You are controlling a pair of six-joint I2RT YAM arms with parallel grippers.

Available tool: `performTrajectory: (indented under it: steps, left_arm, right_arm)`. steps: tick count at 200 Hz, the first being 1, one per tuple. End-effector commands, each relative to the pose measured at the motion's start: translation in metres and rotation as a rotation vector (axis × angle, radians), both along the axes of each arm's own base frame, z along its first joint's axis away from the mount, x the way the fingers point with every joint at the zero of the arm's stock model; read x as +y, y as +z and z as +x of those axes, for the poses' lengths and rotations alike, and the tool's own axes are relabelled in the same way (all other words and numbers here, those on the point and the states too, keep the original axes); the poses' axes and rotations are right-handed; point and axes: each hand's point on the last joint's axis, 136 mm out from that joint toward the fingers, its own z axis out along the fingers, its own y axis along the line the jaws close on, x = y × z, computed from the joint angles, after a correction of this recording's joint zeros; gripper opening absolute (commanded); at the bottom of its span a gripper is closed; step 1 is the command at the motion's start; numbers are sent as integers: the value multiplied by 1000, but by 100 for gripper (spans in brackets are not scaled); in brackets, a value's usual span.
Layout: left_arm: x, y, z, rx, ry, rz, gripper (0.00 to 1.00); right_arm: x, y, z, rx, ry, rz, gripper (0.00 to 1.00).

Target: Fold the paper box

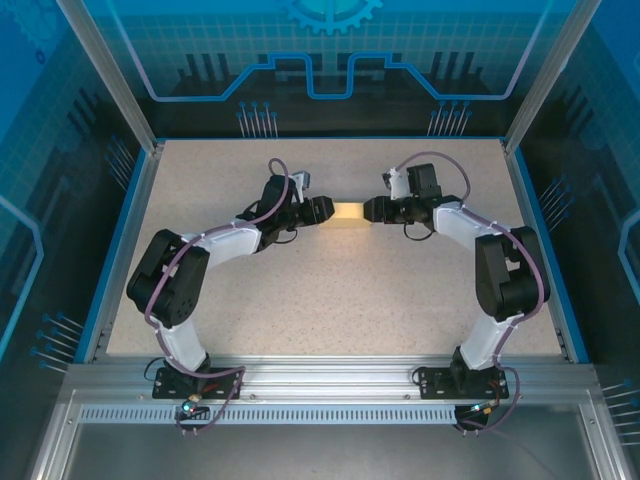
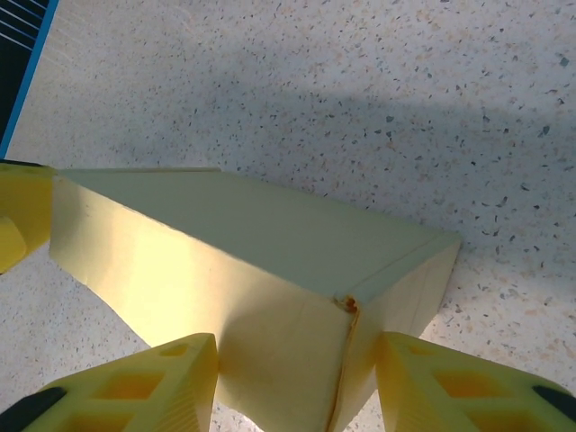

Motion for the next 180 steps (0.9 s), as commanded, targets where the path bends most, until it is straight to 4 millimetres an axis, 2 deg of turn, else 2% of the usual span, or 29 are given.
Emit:
performTrajectory:
  steps: [1, 66, 104, 146, 180]
  left_arm:
    - [-25, 8, -17, -29, -116, -41, 60]
    - [-16, -15, -43, 18, -115, -40, 60]
    - [-16, -33, -58, 51, -120, -33, 60]
    - [-11, -59, -65, 94, -109, -15, 60]
    - [-7, -64, -64, 91, -95, 4, 61]
  right_arm:
    - [23, 20, -13, -55, 91, 74, 50]
    - [21, 8, -42, -27, 96, 52, 52]
    - [17, -11, -56, 16, 91, 30, 53]
    - [11, -38, -64, 92, 66, -4, 53]
    - [4, -48, -66, 123, 41, -50, 53]
